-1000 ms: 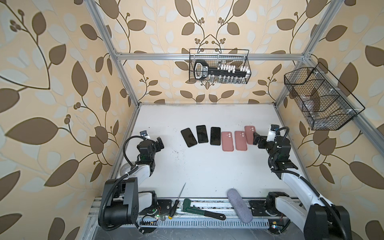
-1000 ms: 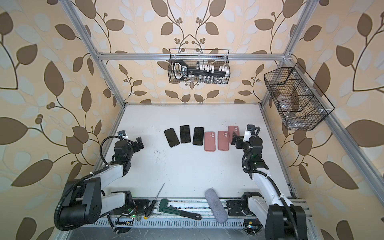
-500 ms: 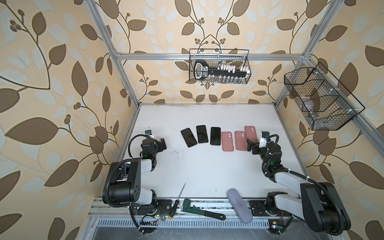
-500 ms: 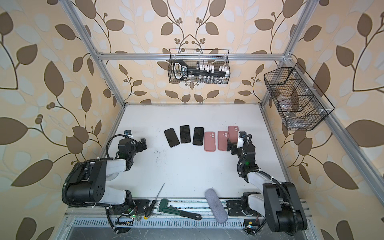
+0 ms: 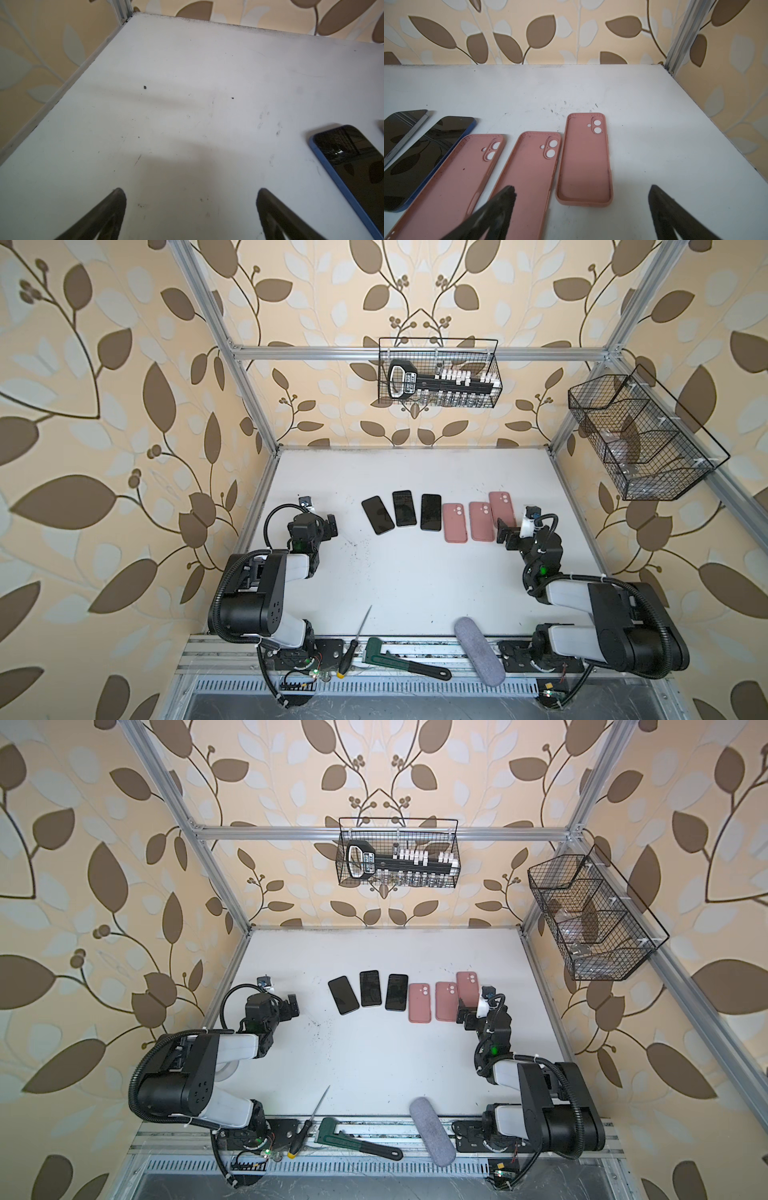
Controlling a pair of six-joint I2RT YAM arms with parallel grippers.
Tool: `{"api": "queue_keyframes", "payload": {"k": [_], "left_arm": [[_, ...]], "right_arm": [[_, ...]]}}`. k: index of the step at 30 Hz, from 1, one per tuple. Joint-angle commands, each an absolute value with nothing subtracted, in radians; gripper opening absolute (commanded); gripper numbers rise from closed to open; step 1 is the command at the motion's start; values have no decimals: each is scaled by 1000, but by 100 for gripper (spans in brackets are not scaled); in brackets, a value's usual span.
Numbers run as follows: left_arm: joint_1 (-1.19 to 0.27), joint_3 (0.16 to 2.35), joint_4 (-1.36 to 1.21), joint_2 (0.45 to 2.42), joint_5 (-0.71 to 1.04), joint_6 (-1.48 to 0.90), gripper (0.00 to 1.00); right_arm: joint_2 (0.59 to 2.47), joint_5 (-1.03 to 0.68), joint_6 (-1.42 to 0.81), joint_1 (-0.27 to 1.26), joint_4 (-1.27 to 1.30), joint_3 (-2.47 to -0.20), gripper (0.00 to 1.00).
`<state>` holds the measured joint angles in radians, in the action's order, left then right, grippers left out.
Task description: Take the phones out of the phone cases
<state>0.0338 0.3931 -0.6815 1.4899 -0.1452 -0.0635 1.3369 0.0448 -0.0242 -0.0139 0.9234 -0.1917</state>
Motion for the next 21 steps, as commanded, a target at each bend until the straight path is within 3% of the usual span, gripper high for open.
{"api": "queue_keyframes", "payload": {"k": [1, 6, 9, 13, 21], "left_arm": [[38, 388, -733, 1495, -203, -81, 99], [37, 393, -730, 1497, -202, -79, 99], [36, 396, -730, 1502, -56, -13, 99], [35, 362, -772, 1482, -21, 0, 99], [35, 326, -798, 1421, -61, -20, 99]], "right_arm": [[1344, 42, -35, -20, 977, -197, 100], [1348, 45, -6, 4, 1016, -182, 100], [1326, 43, 26, 32, 1070, -136, 100], [1303, 31, 32, 36, 1162, -73, 100], [1268, 91, 17, 43, 1156, -62, 100]]}}
